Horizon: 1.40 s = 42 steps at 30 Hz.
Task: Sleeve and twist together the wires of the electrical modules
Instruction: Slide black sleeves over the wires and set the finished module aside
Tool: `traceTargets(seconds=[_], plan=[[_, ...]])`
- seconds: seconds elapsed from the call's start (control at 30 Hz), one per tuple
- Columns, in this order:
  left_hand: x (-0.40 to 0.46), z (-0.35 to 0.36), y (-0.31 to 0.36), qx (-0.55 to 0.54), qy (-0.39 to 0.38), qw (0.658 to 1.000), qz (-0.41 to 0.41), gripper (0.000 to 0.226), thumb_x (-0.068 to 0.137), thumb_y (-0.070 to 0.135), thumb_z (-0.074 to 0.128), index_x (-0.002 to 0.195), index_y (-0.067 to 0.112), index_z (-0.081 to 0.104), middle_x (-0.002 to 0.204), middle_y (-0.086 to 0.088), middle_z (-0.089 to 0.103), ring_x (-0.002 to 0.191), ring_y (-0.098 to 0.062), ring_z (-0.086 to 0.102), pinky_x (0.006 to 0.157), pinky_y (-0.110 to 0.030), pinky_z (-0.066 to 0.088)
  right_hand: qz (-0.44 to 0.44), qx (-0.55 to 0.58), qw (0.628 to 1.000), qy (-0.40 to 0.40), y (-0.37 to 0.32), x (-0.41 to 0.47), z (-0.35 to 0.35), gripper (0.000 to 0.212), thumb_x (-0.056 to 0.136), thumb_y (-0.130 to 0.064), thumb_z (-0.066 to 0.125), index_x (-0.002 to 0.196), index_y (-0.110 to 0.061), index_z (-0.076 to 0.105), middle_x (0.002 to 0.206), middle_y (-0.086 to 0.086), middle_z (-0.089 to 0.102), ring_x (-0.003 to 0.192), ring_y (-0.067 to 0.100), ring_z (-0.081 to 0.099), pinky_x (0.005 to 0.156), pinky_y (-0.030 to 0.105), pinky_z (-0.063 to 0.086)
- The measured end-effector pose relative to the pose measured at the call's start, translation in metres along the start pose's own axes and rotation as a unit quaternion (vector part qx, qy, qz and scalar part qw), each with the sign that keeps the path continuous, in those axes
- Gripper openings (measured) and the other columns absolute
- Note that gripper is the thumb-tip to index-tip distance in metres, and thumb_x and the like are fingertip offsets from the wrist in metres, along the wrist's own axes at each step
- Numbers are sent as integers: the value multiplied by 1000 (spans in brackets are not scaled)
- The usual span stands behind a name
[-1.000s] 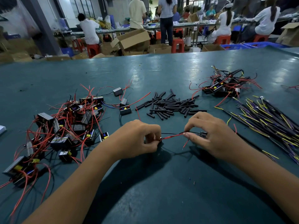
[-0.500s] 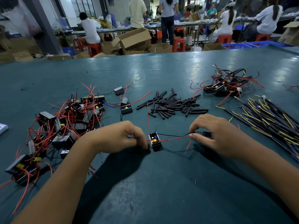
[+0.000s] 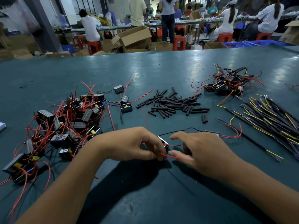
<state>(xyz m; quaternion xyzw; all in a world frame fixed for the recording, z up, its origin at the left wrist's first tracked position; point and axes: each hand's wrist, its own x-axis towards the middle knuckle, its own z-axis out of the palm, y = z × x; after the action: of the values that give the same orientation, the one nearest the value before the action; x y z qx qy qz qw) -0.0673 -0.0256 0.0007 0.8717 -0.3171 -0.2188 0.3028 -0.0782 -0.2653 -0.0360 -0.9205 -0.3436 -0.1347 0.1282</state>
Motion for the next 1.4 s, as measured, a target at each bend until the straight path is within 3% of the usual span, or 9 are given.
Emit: traceTargets(seconds=[0.13, 0.27, 0.47, 0.67, 0.83, 0.93, 1.1, 1.27, 1.4], plan=[[-2, -3, -3, -67, 5, 998, -15, 39, 97, -11, 47, 121, 10, 70, 106, -4, 77, 96, -18, 71, 94, -28, 54, -5, -55, 997, 46, 3, 0, 0, 24, 86, -51, 59, 84, -29, 68, 68, -8, 63, 60, 18, 63, 49, 27, 34], [1, -5, -10, -86, 102, 987, -89, 15, 100, 5, 54, 99, 9, 68, 90, -3, 77, 86, -18, 74, 79, -24, 55, -12, -29, 999, 42, -1, -1, -5, 35, 86, -55, 45, 73, -31, 66, 65, -10, 57, 55, 13, 54, 46, 27, 35], [17, 11, -9, 112, 184, 967, -138, 41, 78, 62, 73, 82, 24, 58, 75, 7, 65, 70, -7, 59, 63, -30, 47, -95, 64, 991, -65, -10, -5, -10, 38, 91, -62, 43, 108, -38, 66, 80, -10, 59, 74, 10, 58, 61, 32, 44], [19, 13, -8, 55, 187, 971, -138, 35, 75, 49, 83, 90, 28, 60, 83, 13, 66, 67, 2, 57, 57, -15, 39, -163, 164, 958, -171, -7, -6, -25, 51, 89, -73, 44, 120, -36, 61, 75, -9, 64, 70, 7, 59, 65, 27, 47], [16, 10, -7, 87, 182, 971, -128, 22, 82, 36, 77, 98, 33, 63, 90, 15, 66, 74, 1, 60, 63, -17, 44, -32, 181, 974, 136, 37, 0, -46, 36, 95, -46, 53, 75, -18, 65, 55, -4, 52, 49, 6, 46, 50, 17, 36], [13, 7, -8, 116, 185, 969, -116, 19, 86, 33, 75, 104, 31, 68, 91, 15, 69, 81, 0, 64, 72, -21, 51, 51, 111, 973, 198, 68, 0, -55, 27, 94, -33, 56, 75, -15, 64, 50, -4, 49, 52, 16, 45, 48, 19, 31], [7, 2, -13, 155, 188, 964, -107, 26, 89, 23, 71, 114, 32, 70, 85, 29, 60, 88, 4, 59, 75, -3, 39, 103, 80, 974, 185, 89, -4, -57, 14, 94, -23, 62, 80, -17, 63, 53, -4, 52, 58, 19, 47, 53, 27, 34], [4, -4, -18, 162, 193, 961, -114, 30, 91, 29, 72, 120, 32, 66, 99, 26, 63, 99, 5, 58, 77, -3, 38, 96, 58, 991, 71, 91, -3, -56, 5, 90, -28, 62, 86, -25, 63, 63, -7, 60, 58, 10, 53, 59, 32, 45], [3, -8, -16, 133, 256, 952, -100, 17, 89, 32, 74, 102, 36, 64, 96, 21, 66, 90, 4, 60, 69, -11, 40, 62, 46, 997, -23, 94, -3, -50, 15, 88, -41, 56, 95, -30, 61, 85, -16, 60, 82, 6, 57, 78, 37, 50]])
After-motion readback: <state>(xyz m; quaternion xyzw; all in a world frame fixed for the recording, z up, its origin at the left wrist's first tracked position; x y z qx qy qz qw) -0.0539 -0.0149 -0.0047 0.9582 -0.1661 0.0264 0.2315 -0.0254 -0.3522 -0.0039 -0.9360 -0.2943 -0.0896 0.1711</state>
